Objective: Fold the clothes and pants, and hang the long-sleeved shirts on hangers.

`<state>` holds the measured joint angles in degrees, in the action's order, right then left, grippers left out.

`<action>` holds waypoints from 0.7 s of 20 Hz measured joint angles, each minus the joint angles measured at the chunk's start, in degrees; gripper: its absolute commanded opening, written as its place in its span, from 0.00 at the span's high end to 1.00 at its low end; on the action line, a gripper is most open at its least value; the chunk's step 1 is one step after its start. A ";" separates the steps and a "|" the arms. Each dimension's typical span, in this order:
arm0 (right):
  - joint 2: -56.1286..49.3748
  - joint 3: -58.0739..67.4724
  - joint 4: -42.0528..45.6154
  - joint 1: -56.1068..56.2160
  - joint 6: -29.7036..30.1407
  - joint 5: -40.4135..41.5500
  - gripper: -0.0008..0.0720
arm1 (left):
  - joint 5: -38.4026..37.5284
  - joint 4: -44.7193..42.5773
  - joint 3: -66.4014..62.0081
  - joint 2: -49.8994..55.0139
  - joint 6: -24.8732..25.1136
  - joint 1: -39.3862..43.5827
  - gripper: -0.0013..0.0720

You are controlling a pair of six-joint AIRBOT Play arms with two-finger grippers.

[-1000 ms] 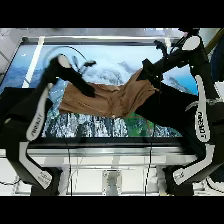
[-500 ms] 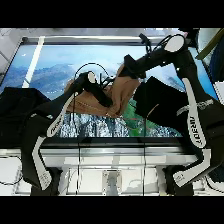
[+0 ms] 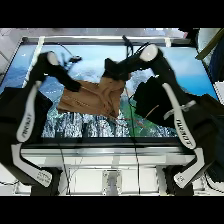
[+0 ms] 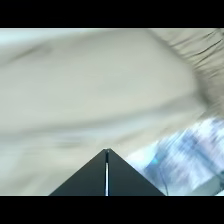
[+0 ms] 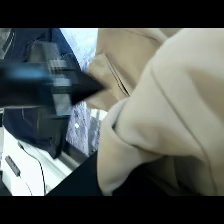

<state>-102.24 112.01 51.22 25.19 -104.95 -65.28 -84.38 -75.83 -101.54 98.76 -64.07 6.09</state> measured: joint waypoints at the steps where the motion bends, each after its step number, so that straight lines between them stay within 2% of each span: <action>1: -1.57 0.00 -0.13 1.88 -0.33 3.39 0.95 | -1.03 -0.42 0.00 -1.51 -0.02 -1.97 0.97; 5: -6.97 0.15 -3.45 10.62 3.17 21.31 0.83 | -4.33 -1.46 0.00 -6.10 -0.11 -8.26 0.97; 6: -7.85 0.39 -4.09 12.57 4.72 25.03 0.56 | -4.85 -1.51 0.00 -6.73 -0.24 -9.35 0.97; 7: -8.59 0.90 -4.68 14.32 6.36 28.57 0.44 | -5.46 -1.73 0.00 -7.13 -0.24 -10.19 0.97; 9: -9.73 1.90 -5.16 16.35 8.41 32.24 0.37 | -6.12 -1.75 0.00 -7.72 -0.24 -11.28 0.97; 12: -10.16 3.58 -5.64 16.57 10.21 33.79 0.37 | -6.82 -1.51 0.00 -8.13 -0.24 -12.07 0.97; 14: -9.40 4.24 -4.28 14.36 10.88 30.69 0.37 | -6.97 -0.83 0.00 -8.17 -0.26 -12.28 0.97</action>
<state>-111.63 116.25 46.94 39.55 -94.06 -34.59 -91.35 -76.66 -101.54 90.59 -64.34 -6.20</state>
